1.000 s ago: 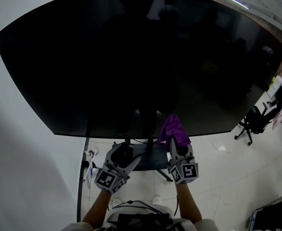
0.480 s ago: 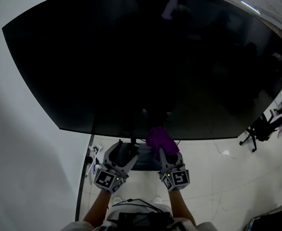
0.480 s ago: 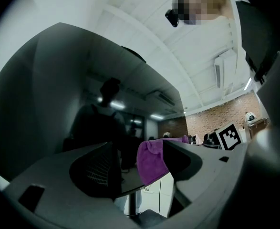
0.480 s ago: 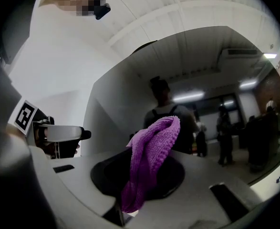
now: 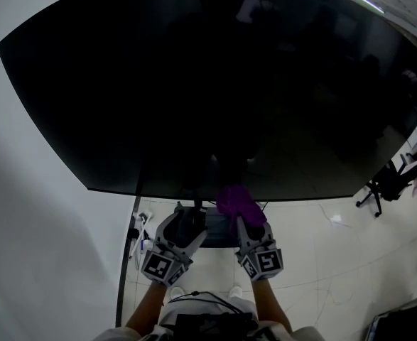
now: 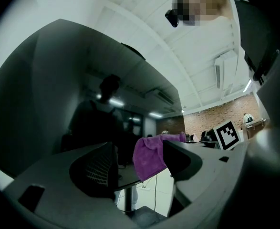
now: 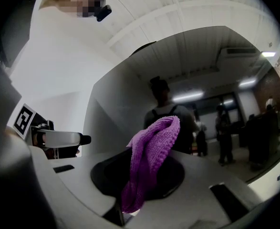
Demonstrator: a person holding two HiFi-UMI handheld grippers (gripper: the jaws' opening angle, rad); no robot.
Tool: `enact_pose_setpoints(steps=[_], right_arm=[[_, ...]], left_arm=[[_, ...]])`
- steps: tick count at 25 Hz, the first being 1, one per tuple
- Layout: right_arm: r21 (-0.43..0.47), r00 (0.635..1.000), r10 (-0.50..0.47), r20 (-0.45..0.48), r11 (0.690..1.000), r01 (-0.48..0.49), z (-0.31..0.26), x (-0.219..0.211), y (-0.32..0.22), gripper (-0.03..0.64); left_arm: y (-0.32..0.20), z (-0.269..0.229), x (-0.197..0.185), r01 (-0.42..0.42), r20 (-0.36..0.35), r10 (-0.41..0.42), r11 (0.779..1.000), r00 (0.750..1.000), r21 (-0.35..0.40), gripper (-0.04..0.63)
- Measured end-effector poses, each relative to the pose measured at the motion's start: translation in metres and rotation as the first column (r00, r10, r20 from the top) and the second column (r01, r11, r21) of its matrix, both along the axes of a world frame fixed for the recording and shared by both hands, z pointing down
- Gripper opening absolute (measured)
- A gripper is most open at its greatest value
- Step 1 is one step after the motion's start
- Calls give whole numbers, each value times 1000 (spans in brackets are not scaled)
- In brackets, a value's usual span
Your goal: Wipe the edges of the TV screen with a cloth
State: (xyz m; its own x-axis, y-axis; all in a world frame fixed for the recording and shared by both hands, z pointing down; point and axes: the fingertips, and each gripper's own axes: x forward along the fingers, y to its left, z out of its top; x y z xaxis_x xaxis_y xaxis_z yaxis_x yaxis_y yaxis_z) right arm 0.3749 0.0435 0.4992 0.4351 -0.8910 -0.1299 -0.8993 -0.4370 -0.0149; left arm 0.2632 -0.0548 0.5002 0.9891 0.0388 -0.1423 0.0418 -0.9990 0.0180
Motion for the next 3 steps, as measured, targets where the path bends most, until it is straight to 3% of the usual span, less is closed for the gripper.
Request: enact_pose_setpoints(steps=[3], right_arm=[[5,1000,1,12,1000,-1,2,0,5,61]], left_arm=[[1,3,0,1,4,-1,1000,1000,-6,321]])
